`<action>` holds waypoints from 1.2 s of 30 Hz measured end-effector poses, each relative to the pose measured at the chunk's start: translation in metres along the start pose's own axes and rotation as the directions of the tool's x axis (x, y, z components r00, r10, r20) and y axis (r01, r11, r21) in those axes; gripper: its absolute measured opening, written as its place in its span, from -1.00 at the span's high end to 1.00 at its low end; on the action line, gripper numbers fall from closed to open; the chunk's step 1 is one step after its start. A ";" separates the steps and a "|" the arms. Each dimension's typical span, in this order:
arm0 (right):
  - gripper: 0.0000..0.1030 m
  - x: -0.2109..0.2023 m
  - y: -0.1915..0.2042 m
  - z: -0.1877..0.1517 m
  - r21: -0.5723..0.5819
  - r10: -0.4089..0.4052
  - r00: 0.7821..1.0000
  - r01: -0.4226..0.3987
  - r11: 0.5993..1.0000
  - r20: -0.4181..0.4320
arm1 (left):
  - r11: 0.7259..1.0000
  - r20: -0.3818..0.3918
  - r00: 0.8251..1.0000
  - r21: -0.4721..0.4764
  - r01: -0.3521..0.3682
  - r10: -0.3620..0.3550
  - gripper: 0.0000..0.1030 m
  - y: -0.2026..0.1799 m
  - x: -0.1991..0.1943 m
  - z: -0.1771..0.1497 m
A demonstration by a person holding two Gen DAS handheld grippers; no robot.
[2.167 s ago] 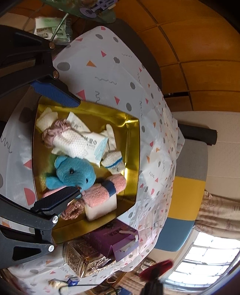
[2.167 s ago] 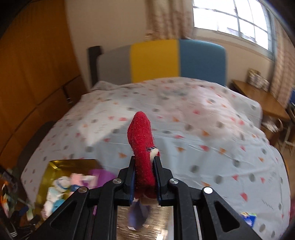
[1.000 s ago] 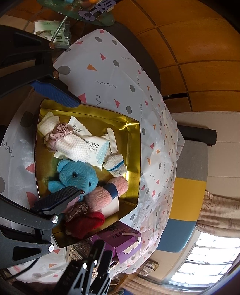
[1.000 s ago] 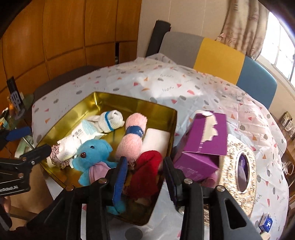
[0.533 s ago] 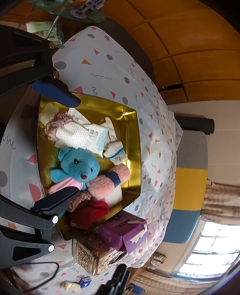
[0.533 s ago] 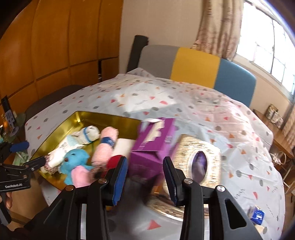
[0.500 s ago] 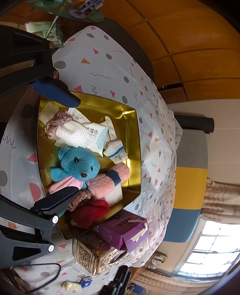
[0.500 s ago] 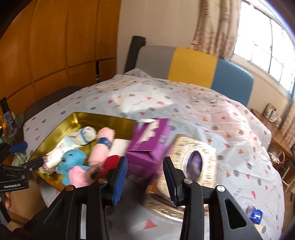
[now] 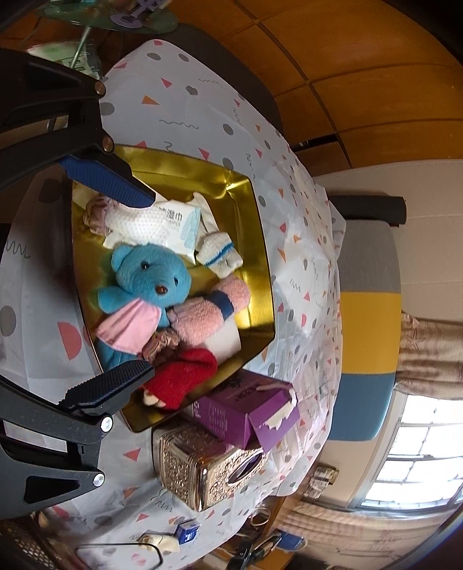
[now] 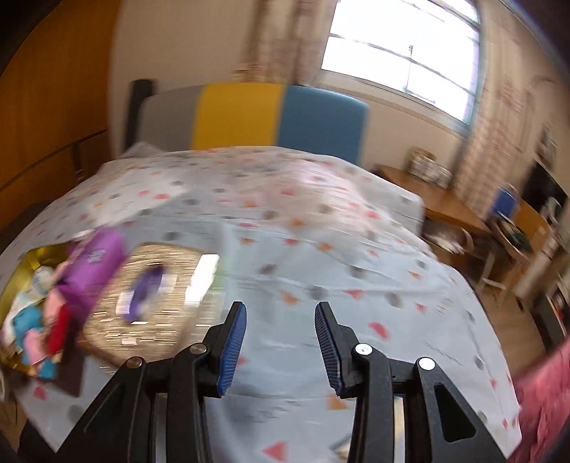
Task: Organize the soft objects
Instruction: 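Move both tools back toward the Tempo pack and beige mesh sponge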
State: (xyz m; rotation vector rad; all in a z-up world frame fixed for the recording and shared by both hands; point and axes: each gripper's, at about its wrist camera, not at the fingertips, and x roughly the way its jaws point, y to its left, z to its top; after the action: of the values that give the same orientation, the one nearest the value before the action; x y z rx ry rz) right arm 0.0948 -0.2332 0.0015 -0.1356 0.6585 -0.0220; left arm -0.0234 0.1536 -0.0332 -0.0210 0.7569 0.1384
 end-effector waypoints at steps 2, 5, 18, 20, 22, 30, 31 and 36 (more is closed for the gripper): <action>0.22 0.008 -0.028 -0.004 0.066 -0.063 0.998 0.064 0.996 -0.011 | 1.000 0.000 1.000 0.014 0.010 -0.010 -0.71 -0.006 -0.001 0.001; 0.22 0.021 -0.072 -0.016 0.191 -0.158 0.986 0.164 0.968 -0.047 | 0.999 -0.001 1.000 0.041 0.028 -0.028 -0.71 -0.015 -0.002 0.002; 0.22 0.029 -0.184 -0.077 0.665 -0.143 0.974 0.223 0.713 -0.174 | 0.971 -0.001 0.987 0.183 0.155 -0.158 -0.71 -0.076 -0.013 0.009; 0.22 0.029 -0.187 -0.080 0.684 -0.139 0.974 0.226 0.693 -0.181 | 0.961 -0.005 0.983 0.208 0.183 -0.186 -0.71 -0.086 -0.015 0.009; 0.22 0.030 -0.190 -0.083 0.704 -0.130 0.974 0.226 0.674 -0.188 | 0.950 -0.009 0.978 0.234 0.206 -0.209 -0.71 -0.098 -0.017 0.009; 0.22 0.036 -0.200 -0.094 0.755 -0.091 0.970 0.232 0.614 -0.225 | 0.890 -0.052 0.949 0.334 0.310 -0.311 -0.71 -0.142 -0.021 0.006; 0.22 0.036 -0.200 -0.095 0.756 -0.093 0.970 0.233 0.612 -0.224 | 0.877 -0.061 0.943 0.350 0.328 -0.328 -0.70 -0.150 -0.021 0.006; 0.22 0.037 -0.203 -0.096 0.767 -0.082 0.971 0.228 0.600 -0.225 | 0.816 -0.091 0.905 0.402 0.414 -0.415 -0.69 -0.181 -0.025 0.009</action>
State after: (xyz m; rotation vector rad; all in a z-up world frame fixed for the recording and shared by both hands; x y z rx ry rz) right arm 0.0699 -0.4484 -0.0690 0.6919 0.7520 -0.5051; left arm -0.0108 -0.0282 -0.0147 0.2183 0.7517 -0.4452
